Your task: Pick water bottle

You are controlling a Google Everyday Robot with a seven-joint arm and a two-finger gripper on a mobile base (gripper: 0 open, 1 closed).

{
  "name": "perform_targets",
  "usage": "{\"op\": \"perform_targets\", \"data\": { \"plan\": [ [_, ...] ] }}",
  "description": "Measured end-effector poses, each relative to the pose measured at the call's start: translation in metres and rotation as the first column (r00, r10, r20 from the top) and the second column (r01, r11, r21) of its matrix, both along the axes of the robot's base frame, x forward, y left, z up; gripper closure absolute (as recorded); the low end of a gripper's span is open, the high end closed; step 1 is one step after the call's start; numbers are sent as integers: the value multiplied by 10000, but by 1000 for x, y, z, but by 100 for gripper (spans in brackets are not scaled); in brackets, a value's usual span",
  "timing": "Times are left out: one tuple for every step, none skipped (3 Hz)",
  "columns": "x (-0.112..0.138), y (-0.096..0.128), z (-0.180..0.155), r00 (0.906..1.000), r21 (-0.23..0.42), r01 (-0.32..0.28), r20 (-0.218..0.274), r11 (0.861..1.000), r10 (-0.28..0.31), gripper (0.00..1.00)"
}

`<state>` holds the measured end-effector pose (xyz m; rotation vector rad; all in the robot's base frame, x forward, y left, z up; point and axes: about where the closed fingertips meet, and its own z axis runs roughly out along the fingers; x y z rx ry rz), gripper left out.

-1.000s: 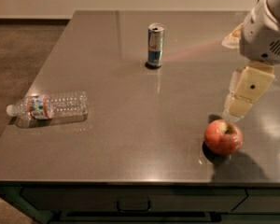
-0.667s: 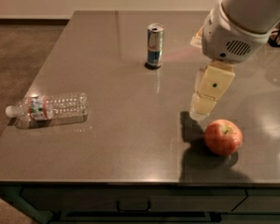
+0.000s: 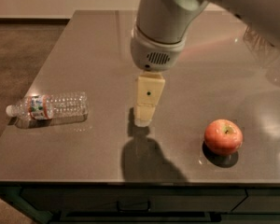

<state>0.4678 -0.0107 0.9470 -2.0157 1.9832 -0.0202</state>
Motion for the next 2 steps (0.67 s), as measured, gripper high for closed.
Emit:
{"op": "perform_targets", "data": {
  "plan": [
    [11,46,-21,9978,-471,-603,-321,9971,588,0],
    [24,83,-43,9926,-824,-978,-798,9918,913,0]
  ]
}}
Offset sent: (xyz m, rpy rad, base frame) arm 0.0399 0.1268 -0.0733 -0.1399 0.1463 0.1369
